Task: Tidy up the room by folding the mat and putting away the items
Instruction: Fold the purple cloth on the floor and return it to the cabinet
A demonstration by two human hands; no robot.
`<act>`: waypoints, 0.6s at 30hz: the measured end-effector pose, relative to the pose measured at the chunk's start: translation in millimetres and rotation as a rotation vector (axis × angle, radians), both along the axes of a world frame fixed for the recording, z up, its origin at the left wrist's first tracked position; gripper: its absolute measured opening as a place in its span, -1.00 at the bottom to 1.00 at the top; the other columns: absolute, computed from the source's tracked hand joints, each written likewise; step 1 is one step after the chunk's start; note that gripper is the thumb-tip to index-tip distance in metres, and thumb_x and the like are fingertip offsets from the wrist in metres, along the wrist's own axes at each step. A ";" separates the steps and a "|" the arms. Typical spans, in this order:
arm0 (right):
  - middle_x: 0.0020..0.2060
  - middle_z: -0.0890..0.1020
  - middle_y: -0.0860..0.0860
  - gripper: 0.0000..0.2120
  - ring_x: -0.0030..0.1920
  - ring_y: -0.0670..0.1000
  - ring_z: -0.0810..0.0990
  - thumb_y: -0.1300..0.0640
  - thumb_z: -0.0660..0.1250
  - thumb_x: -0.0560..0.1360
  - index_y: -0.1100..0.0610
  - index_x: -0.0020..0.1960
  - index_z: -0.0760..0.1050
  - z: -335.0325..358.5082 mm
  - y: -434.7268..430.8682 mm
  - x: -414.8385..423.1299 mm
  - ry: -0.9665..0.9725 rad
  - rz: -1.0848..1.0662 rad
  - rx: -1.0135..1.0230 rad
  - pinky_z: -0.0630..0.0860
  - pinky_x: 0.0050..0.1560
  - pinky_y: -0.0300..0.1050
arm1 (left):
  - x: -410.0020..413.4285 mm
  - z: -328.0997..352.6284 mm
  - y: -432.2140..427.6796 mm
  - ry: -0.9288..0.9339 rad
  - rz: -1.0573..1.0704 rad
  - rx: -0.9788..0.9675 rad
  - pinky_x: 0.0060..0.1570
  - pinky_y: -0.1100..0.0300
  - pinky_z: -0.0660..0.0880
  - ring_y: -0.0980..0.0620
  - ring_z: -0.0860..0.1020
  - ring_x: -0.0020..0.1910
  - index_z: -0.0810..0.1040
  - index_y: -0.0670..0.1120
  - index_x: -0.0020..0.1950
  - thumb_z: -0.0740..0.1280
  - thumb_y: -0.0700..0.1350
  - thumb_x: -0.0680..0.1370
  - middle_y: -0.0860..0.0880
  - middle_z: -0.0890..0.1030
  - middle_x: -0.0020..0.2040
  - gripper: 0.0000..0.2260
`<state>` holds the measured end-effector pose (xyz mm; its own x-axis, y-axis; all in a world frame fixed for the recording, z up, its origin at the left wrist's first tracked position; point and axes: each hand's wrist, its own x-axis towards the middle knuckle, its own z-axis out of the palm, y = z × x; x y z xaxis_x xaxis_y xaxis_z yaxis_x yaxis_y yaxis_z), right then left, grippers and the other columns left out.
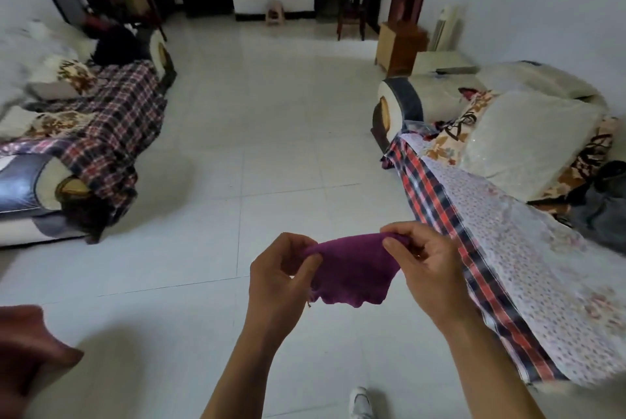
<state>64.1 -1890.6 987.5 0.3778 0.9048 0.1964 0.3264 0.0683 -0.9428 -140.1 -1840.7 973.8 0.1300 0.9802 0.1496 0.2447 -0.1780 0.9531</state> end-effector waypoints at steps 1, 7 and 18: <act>-0.13 0.68 -0.21 -0.85 -0.06 -0.14 0.65 0.27 0.40 0.54 0.04 0.01 0.64 -3.3 12.5 6.1 0.007 0.027 0.000 0.58 -0.12 -0.34 | 5.1 -3.5 8.4 0.022 0.036 0.000 -0.23 0.25 0.58 0.07 0.65 -0.23 0.63 -0.02 -0.09 0.42 -0.31 0.52 0.11 0.67 -0.22 -0.82; -0.15 0.69 -0.19 -0.80 -0.06 -0.10 0.66 0.28 0.40 0.53 -0.01 -0.02 0.64 -11.1 77.3 48.5 0.037 0.152 -0.014 0.61 -0.10 -0.27 | 43.8 -7.9 40.0 0.038 0.176 -0.040 -0.20 0.14 0.62 0.04 0.66 -0.22 0.62 0.01 -0.10 0.42 -0.31 0.52 0.08 0.67 -0.22 -0.80; -0.20 0.70 -0.12 -0.80 -0.11 -0.03 0.67 0.27 0.42 0.52 -0.03 -0.07 0.66 -26.7 178.1 49.2 0.027 0.381 -0.117 0.64 -0.07 -0.16 | 44.7 -28.3 95.0 -0.056 0.422 -0.144 -0.17 0.15 0.60 -0.01 0.66 -0.23 0.63 -0.06 -0.10 0.41 -0.36 0.51 0.01 0.69 -0.23 -0.81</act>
<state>113.3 -1712.4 960.8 0.0147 0.9968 0.0782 0.2738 0.0712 -0.9591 -95.3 -1745.7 945.5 -0.2899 0.9570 0.0035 0.2148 0.0615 0.9747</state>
